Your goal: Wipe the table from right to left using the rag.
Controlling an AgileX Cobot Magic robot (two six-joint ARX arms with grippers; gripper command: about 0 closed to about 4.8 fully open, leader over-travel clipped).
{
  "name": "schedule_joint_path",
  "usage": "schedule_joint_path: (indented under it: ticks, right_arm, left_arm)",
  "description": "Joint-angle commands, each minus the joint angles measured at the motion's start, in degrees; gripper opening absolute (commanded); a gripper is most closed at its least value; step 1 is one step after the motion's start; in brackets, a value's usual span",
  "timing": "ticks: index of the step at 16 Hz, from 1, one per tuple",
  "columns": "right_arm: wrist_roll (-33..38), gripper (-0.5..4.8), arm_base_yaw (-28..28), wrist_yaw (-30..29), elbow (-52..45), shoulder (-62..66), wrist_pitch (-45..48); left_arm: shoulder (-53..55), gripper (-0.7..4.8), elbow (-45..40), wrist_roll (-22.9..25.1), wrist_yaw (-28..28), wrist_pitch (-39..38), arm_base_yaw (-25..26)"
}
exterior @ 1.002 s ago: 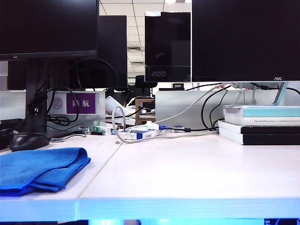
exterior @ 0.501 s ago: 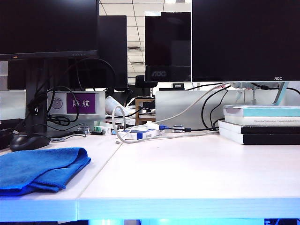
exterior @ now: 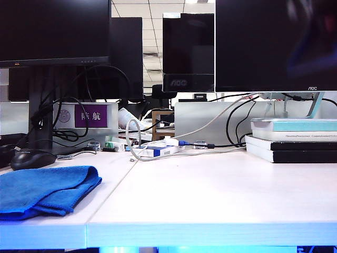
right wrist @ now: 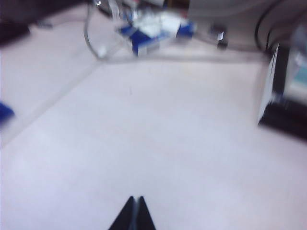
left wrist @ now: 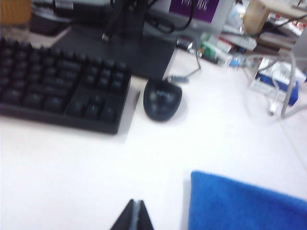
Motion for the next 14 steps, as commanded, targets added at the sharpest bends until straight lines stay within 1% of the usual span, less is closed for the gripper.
schedule_joint_path:
  ticks: [1,3,5,9,11,13,14]
  right_arm:
    - [0.3,-0.04,0.1,0.0,-4.4,-0.1,0.9]
    - [1.4,-0.03,0.1,-0.6,-6.6,0.0,0.2]
    - [1.4,-0.04,0.1,-1.8,-8.1,-0.1,-0.1]
    - [1.4,-0.04,0.1,-1.7,-9.0,-0.1,-0.1]
    - [1.4,-0.04,0.1,-1.7,-9.0,-0.1,-0.1]
    - [1.4,-0.04,0.1,-1.6,-9.0,-0.1,-0.1]
    - [1.4,-0.03,0.1,-1.7,-9.0,-0.1,-0.1]
  left_arm:
    - [0.0,-0.05,-1.6,0.5,0.0,3.1,-0.1]
    - [0.0,-0.05,-1.6,2.4,-0.4,3.2,-0.1]
    - [0.0,-0.05,-1.6,3.3,-0.4,3.8,-0.1]
    - [0.0,-0.05,-1.6,3.6,0.0,4.3,-0.1]
    - [0.0,-0.05,-1.6,5.6,4.1,5.8,-0.1]
    - [0.0,-0.05,-1.6,5.6,3.8,5.6,-0.1]
    - [-0.5,-0.05,-1.6,5.6,2.8,5.0,-0.2]
